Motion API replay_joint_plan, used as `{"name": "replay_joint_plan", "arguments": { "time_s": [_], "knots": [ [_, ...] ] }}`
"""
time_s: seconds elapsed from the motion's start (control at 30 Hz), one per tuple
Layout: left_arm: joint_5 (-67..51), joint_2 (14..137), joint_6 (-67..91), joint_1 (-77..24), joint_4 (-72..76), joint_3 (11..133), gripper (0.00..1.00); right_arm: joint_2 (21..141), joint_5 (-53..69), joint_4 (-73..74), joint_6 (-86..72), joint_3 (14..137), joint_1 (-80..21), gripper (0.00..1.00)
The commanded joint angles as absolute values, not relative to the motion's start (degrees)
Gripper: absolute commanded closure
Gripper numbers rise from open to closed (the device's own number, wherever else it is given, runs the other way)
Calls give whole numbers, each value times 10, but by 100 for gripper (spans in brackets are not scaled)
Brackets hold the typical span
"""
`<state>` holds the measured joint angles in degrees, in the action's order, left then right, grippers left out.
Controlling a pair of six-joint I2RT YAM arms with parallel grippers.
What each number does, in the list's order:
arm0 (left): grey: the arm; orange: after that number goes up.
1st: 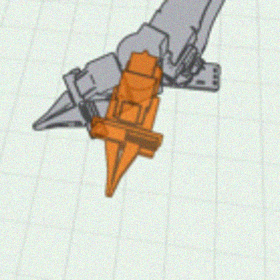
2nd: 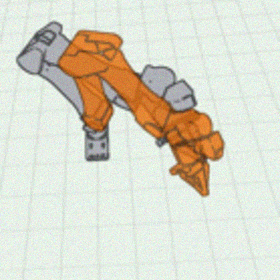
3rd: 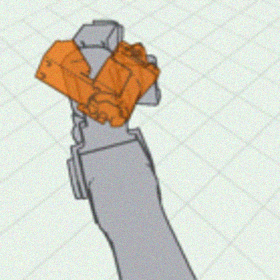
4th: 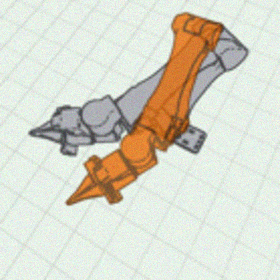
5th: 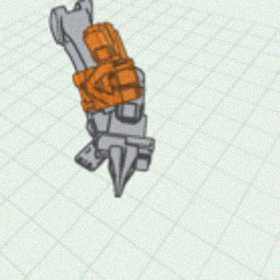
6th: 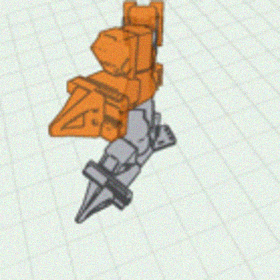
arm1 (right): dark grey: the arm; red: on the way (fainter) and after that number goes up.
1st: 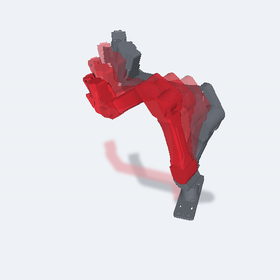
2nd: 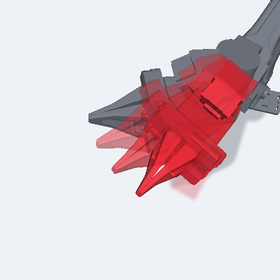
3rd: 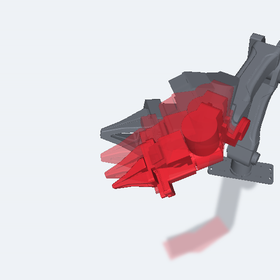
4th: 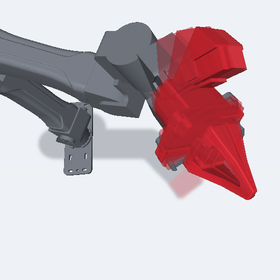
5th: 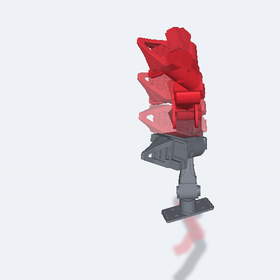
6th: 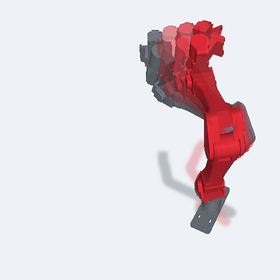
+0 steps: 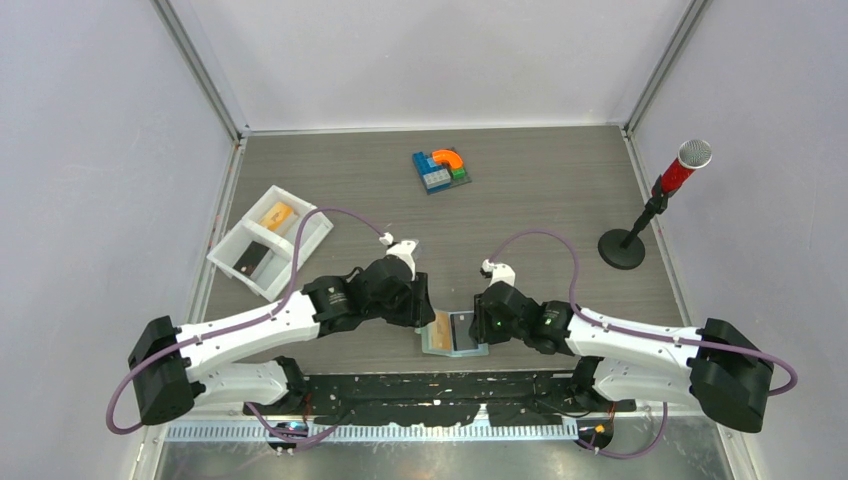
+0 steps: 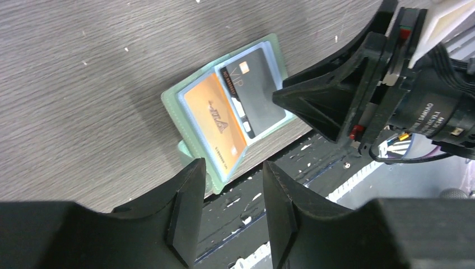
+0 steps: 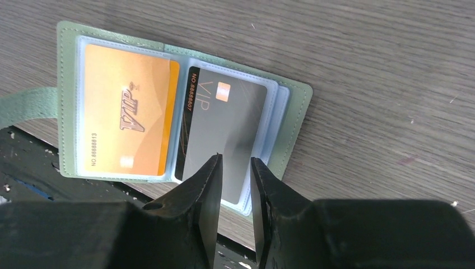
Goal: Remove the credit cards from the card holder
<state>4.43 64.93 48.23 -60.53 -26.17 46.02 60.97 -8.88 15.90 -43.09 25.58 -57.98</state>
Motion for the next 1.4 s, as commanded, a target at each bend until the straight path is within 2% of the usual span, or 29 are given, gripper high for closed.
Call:
{"name": "replay_joint_plan", "arguments": {
  "time_s": [0.0,0.33,0.7,0.93,1.37],
  "knots": [
    [21,652,490,-609,-210,475,55,607,-92,121,-438,259,-577,68],
    [-65,701,507,-610,-100,450,60,619,-101,137,-419,300,-576,69],
    [-44,758,534,-609,-9,370,63,652,-62,94,-419,269,-549,69],
    [-11,802,544,-608,-19,368,66,629,-47,80,-425,227,-533,69],
    [-74,832,580,-596,200,276,63,579,-48,78,-437,185,-518,71]
  ]
}}
